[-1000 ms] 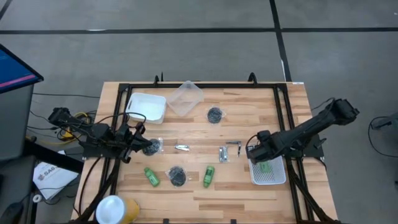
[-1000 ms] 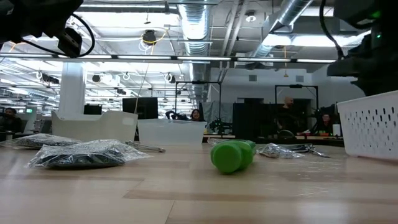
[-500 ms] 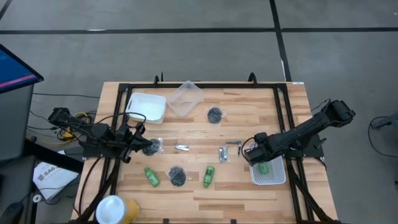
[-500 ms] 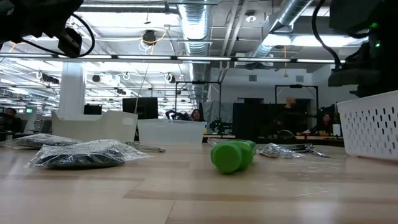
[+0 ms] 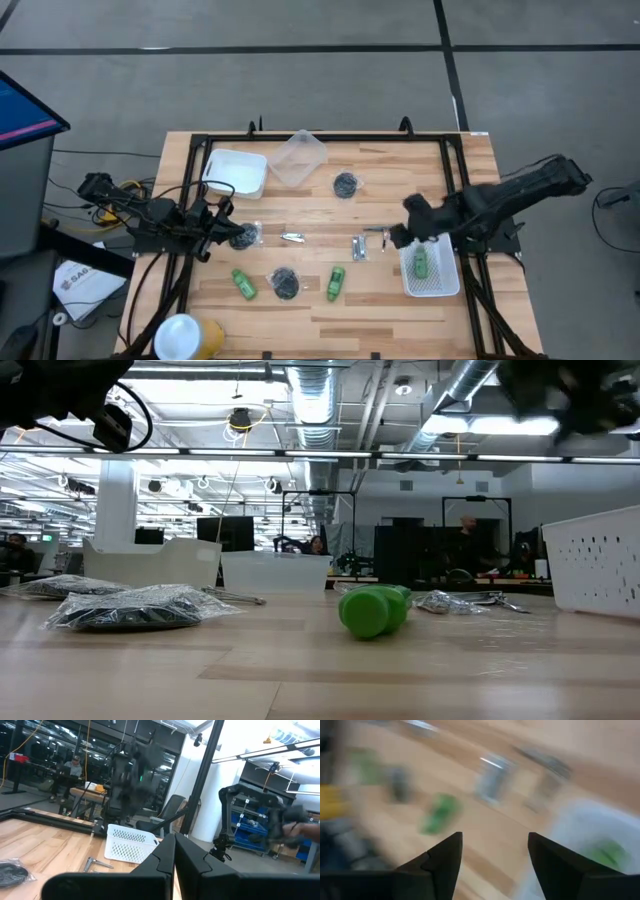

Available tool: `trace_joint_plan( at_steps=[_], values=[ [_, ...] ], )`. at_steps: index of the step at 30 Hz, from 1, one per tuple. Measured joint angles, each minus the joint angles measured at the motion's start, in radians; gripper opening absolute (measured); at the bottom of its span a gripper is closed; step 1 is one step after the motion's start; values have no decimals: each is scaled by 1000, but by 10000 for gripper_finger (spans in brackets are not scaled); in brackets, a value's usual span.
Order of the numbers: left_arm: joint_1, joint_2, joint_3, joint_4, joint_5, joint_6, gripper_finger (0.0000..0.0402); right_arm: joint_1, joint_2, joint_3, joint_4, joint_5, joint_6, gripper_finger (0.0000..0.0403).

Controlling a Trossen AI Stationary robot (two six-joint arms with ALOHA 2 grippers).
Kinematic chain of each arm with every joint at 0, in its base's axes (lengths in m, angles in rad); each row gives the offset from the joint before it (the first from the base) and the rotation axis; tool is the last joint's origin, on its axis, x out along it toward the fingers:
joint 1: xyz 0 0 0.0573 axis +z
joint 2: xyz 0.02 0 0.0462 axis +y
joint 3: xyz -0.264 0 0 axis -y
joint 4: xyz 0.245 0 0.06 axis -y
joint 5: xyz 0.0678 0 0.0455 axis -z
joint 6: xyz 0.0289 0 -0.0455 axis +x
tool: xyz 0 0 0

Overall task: Pick & Place Travel size toiletries
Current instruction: Put the green shampoo into the bottom white bin

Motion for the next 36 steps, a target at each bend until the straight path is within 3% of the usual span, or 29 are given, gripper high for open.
trace_joint_plan(
  at_steps=[4, 8, 13, 20, 23, 36],
  values=[
    [0, 0, 0, 1, 0, 0, 1, -57, 26, 107, 185, 6, -455, 206],
    [0, 0, 0, 3, 0, 0, 1, -93, 153, 219, 226, 0, -861, 202],
    [0, 0, 0, 5, 2, 0, 1, -126, 351, 363, 167, -130, -1276, 232],
    [0, 0, 0, 5, 2, 0, 1, -118, 608, 509, 79, -199, -1725, 280],
    [0, 0, 0, 6, 2, 0, 1, -108, 692, 555, 80, -219, -1839, 281],
    [0, 0, 0, 8, -1, 0, 1, -64, 925, 597, 28, -273, -2046, 282]
  ],
)
